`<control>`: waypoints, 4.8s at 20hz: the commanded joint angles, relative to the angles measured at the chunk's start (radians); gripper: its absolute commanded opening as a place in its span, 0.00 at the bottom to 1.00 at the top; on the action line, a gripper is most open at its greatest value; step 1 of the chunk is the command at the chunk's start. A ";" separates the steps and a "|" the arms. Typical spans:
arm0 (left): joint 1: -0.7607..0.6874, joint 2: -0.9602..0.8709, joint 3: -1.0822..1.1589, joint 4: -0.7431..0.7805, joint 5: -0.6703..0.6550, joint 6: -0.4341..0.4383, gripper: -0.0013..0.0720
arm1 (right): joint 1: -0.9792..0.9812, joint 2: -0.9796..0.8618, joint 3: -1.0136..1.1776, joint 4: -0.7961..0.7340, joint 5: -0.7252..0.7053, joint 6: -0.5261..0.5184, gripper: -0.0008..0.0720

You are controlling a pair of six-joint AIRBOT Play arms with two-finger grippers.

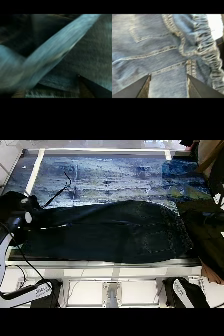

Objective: Fold the clothes and pants, and hang the long-sleeved shirts on hangers.

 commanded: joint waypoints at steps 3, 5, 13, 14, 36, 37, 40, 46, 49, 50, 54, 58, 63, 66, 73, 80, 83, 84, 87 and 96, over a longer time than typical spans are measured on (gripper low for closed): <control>0.021 0.083 0.222 0.002 0.073 -0.054 0.98 | 0.000 -0.332 0.102 -0.003 -0.058 -0.033 0.69; 0.038 0.124 0.275 0.008 0.071 -0.055 0.98 | 0.000 -0.436 0.164 0.000 -0.082 -0.032 0.69; 0.262 0.253 0.278 -0.029 -0.106 -0.118 0.97 | -0.104 -0.600 0.229 0.103 -0.209 -0.002 0.69; 0.267 0.251 0.278 -0.043 -0.109 -0.118 0.97 | -0.126 -0.634 0.235 0.116 -0.182 -0.009 0.69; 0.262 0.149 0.278 -0.282 -0.065 -0.103 0.97 | -0.150 -0.948 0.708 0.517 0.146 -0.329 0.08; 0.262 0.149 0.278 -0.282 -0.065 -0.103 0.97 | -0.149 -0.947 0.752 0.481 0.146 -0.300 0.08; 0.262 0.149 0.278 -0.282 -0.066 -0.103 0.97 | -0.149 -0.944 0.806 0.301 0.156 -0.203 0.08; 0.262 0.149 0.278 -0.282 -0.065 -0.103 0.97 | -0.146 -0.947 0.733 -0.026 -0.003 0.119 0.08; 0.262 0.149 0.278 -0.282 -0.066 -0.103 0.97 | -0.115 -0.954 0.678 -0.043 -0.124 0.211 0.08; 0.262 0.149 0.278 -0.282 -0.065 -0.103 0.97 | -0.106 -0.961 0.662 -0.053 -0.146 0.251 0.08; 0.259 0.148 0.278 -0.282 -0.066 -0.103 0.97 | -0.079 -0.995 0.652 -0.083 -0.153 0.313 0.11; 0.206 0.097 0.278 -0.282 -0.129 0.096 0.98 | -0.074 -0.975 0.669 -0.077 -0.119 0.304 0.65; 0.198 -0.092 0.291 -0.363 -0.209 0.166 0.98 | -0.075 -0.867 0.731 -0.083 -0.040 0.172 0.65; 0.209 -0.195 0.348 -0.439 -0.200 0.192 0.97 | -0.075 -0.780 0.736 -0.083 -0.018 0.096 0.65; 0.245 -0.325 0.472 -0.665 -0.212 0.401 0.97 | -0.074 -0.728 0.735 -0.076 0.027 0.072 0.65; 0.245 -0.363 0.472 -0.645 -0.338 0.475 0.88 | -0.074 -0.728 0.735 -0.047 0.043 0.073 0.65; 0.245 -0.360 0.473 -0.702 -0.343 0.510 0.39 | -0.074 -0.728 0.735 -0.047 0.050 0.073 0.65; 0.245 -0.360 0.473 -0.714 -0.342 0.535 0.09 | -0.074 -0.728 0.735 -0.048 0.058 0.073 0.65; 0.245 -0.356 0.491 -0.726 -0.337 0.557 0.04 | -0.074 -0.728 0.735 -0.048 0.093 0.073 0.65; 0.218 -0.361 0.726 -0.900 -0.001 0.547 0.03 | -0.074 -0.729 0.734 -0.047 0.124 0.106 0.64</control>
